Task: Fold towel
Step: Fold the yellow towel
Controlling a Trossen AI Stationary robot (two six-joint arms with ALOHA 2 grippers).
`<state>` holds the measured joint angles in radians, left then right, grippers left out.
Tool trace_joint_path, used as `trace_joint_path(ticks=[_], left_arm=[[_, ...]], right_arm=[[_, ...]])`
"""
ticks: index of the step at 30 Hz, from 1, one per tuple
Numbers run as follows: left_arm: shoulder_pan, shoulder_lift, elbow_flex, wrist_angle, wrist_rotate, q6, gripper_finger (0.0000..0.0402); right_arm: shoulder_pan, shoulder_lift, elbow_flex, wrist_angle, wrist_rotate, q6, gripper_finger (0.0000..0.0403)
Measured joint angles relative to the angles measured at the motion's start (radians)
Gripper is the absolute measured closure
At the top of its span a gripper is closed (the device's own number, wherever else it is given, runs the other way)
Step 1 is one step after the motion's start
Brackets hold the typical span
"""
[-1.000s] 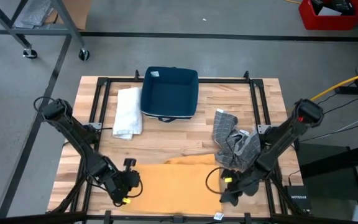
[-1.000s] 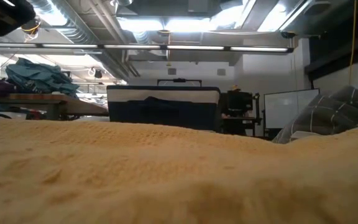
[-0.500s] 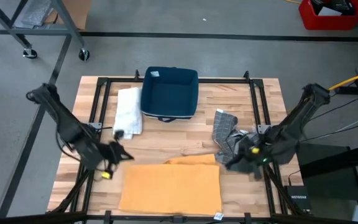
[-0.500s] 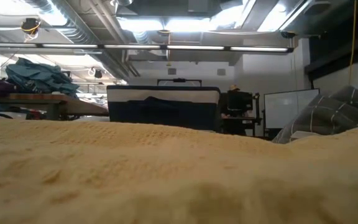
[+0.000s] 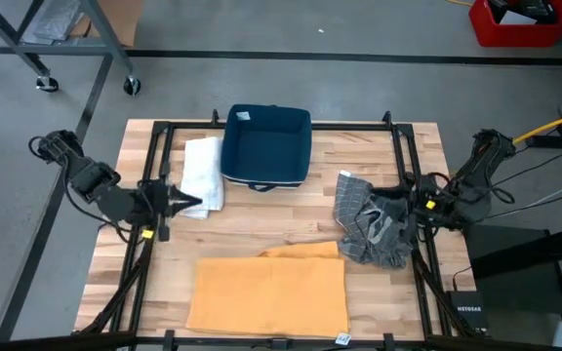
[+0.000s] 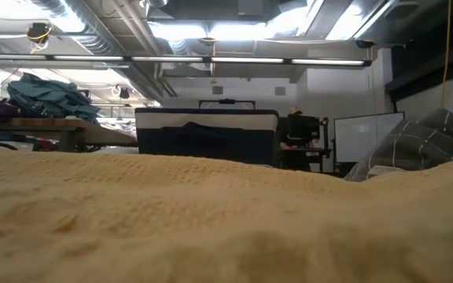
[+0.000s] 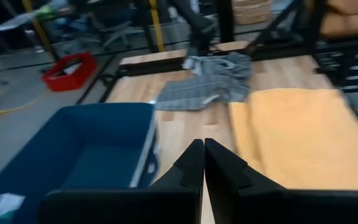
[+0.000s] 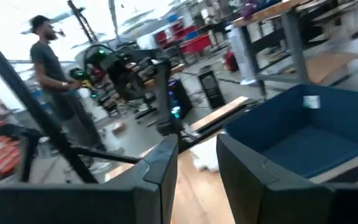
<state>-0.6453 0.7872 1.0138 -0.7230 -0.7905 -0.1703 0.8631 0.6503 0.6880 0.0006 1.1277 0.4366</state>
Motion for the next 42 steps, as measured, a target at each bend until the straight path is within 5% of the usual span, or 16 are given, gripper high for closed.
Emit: trace_joint_path(ticks=[9,13,20,25,31,35,42], left_arm=[[0.117,0.029,0.000,0.002,-0.017,-0.267,0.0396],[0.130,0.071,-0.022,0.013,-0.001,-0.388,0.0396],[0.130,0.203,-0.078,0.130,0.002,-0.401,0.0396],[0.128,0.353,-0.077,0.325,0.003,-0.331,0.0396],[0.097,0.558,-0.076,0.639,0.037,-0.304,0.0396],[0.051,0.694,-0.076,0.832,0.120,-0.393,0.0396],[-0.047,0.852,-0.076,1.030,0.121,-0.544,0.0396]], right_arm=[[0.000,-0.008,0.000,-0.223,0.027,0.016,0.0288],[0.000,-0.008,0.000,-0.399,0.026,0.163,0.0288],[0.000,-0.007,0.000,-0.583,-0.129,0.447,0.0288],[0.000,0.007,0.000,-0.576,-0.270,0.456,0.0288],[0.000,0.052,0.000,-0.578,-0.317,0.480,0.0288],[0.000,0.101,0.000,-0.573,-0.326,0.512,0.0288],[-0.024,0.220,0.000,-0.484,-0.462,0.501,0.0288]])
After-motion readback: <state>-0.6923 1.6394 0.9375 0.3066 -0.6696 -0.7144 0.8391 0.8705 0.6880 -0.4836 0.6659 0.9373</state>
